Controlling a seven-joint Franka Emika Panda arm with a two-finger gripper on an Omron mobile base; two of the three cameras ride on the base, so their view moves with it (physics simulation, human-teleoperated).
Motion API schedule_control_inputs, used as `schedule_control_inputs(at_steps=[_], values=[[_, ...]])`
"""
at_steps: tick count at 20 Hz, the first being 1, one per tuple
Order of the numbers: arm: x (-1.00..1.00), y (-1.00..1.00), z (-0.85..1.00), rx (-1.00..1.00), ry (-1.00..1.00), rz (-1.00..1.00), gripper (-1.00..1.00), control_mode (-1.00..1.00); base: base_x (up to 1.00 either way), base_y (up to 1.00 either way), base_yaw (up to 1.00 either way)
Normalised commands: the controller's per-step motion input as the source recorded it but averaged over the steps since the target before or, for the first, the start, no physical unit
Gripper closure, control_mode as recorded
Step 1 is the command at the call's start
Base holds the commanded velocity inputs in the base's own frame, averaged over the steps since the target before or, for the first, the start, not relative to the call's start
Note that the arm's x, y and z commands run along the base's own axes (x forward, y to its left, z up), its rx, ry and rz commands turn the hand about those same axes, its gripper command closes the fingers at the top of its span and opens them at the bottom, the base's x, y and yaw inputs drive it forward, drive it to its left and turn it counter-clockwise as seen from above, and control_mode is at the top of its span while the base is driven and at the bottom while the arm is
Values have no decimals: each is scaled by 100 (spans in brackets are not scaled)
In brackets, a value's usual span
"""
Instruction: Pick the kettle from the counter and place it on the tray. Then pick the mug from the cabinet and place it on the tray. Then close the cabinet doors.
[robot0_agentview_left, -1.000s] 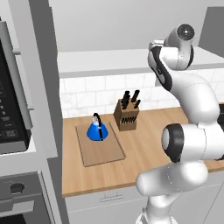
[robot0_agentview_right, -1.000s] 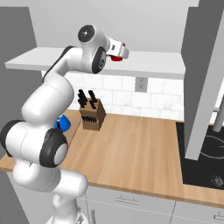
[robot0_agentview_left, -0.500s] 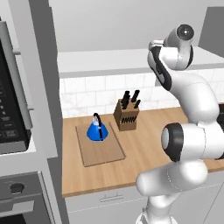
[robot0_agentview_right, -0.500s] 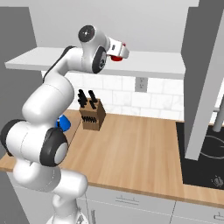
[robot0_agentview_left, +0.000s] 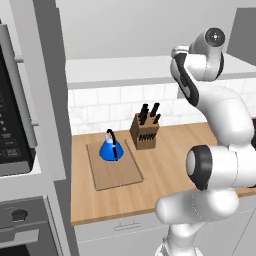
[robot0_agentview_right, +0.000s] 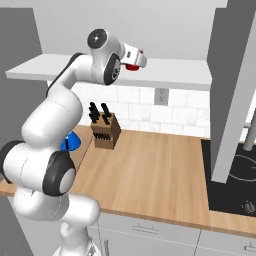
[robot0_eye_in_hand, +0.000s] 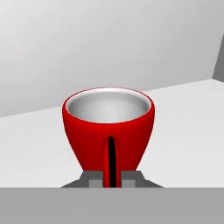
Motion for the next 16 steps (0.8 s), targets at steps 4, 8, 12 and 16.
schedule_control_inputs(at_steps=[4, 8, 12, 16], values=[[-74, -4, 0, 4, 0, 1, 100, -100, 0, 0, 0], [-100, -2, 0, 0, -5, 14, 100, -100, 0, 0, 0], [-100, 0, 0, 1, -6, 39, 100, -100, 0, 0, 0], [-100, 3, 0, 1, 0, 49, 100, -100, 0, 0, 0]])
